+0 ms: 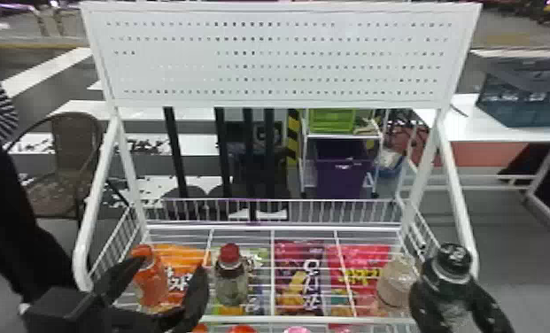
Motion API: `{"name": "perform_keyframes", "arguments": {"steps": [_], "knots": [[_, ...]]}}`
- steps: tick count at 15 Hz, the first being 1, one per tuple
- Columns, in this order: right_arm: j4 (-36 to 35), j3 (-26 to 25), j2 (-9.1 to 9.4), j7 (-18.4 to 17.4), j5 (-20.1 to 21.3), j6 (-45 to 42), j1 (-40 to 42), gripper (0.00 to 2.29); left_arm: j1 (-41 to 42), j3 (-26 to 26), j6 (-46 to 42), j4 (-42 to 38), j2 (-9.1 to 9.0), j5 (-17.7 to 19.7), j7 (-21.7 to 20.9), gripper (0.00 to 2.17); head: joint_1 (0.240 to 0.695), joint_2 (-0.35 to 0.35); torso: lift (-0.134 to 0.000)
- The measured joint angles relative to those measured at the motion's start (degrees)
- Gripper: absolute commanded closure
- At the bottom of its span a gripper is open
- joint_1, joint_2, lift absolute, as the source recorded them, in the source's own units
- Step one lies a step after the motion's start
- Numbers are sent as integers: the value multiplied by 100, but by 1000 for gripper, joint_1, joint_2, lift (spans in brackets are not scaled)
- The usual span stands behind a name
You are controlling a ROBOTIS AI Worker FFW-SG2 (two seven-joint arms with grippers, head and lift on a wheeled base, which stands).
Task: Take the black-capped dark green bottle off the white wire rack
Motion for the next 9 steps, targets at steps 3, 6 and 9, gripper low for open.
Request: {"name": "perform_keyframes", "arguments": {"steps": [3,6,9], "knots": [[-160,-367,24,73,-251,-833,573,1102,-4,8,-16,14,0,-16,8,144,499,0,0],[-188,-700,49,132,-474,-1354,965,1102,-16,26,-17,21,-6,-16,8,144,499,0,0],[-215,-861,76,170,-607,-1502,1107,1102,-36,26,-7,21,-13,-5,8,144,499,0,0]]}}
